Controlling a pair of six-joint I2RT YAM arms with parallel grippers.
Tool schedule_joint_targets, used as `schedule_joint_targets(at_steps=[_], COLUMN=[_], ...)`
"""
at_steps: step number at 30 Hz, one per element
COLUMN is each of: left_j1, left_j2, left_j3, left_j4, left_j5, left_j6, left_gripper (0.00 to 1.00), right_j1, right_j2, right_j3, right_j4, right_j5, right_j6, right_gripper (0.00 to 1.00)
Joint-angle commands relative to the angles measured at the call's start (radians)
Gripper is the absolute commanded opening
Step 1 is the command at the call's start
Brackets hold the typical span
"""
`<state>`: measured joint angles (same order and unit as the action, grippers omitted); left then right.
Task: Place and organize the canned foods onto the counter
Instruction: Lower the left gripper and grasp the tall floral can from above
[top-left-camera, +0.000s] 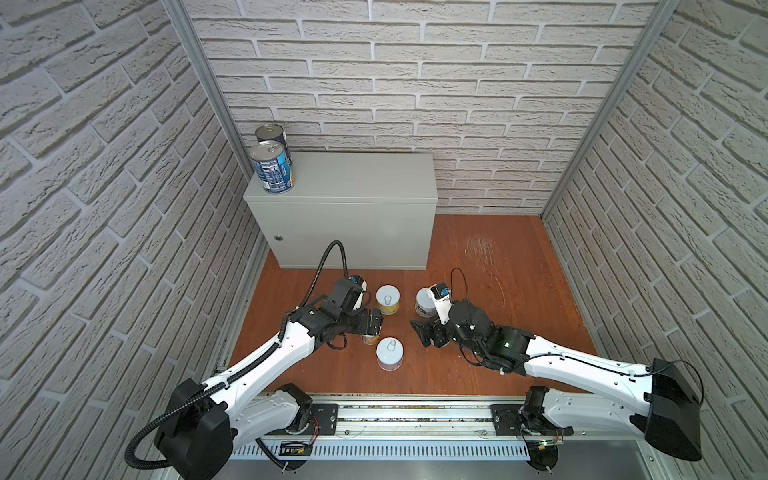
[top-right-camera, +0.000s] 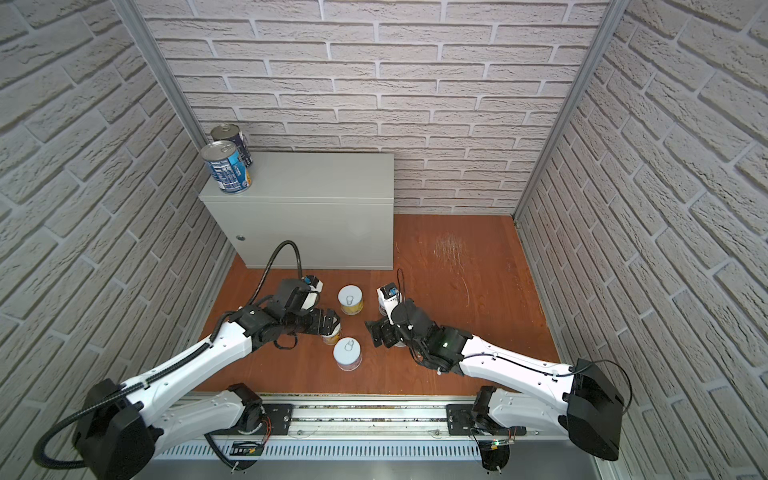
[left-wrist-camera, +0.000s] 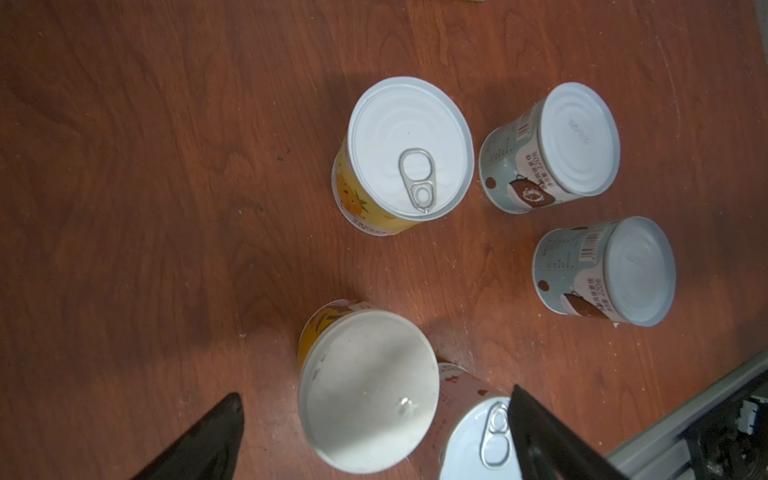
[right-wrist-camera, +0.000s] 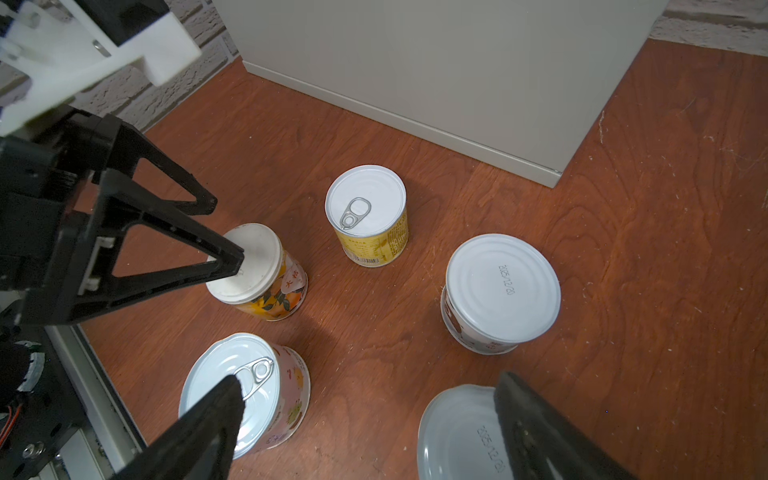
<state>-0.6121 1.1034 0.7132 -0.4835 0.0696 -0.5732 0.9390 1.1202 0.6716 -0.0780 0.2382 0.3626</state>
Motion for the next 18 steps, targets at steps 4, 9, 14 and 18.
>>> schedule_joint_targets(at_steps=[4,9,14,18], left_j1=[-0.009,-0.010,-0.009,-0.012], left_j2=[0.064,0.082,0.088,0.112], left_j3=[-0.002,0.001,-0.012,-0.014], left_j4=[0.054,0.044,0.054,0.061], left_j5=[0.010,0.009,0.001,0.004], left_j6=[0.007,0.019,0.024,0.026], left_gripper=[0.98,0.98,0.98,0.94], right_j1=[0.006,0.006,0.007,0.006], right_j2=[0.014,0.015,0.024,0.036], right_j3=[0.042,0.045,0.048,0.056], right_j4=[0.031,0.023,0.017,0.018], right_j5=[-0.006,0.001,0.008,0.008], right_j6=[-0.004,-0.004,-0.002,-0.001], right_gripper=[0.95,0.95,0.95,0.95])
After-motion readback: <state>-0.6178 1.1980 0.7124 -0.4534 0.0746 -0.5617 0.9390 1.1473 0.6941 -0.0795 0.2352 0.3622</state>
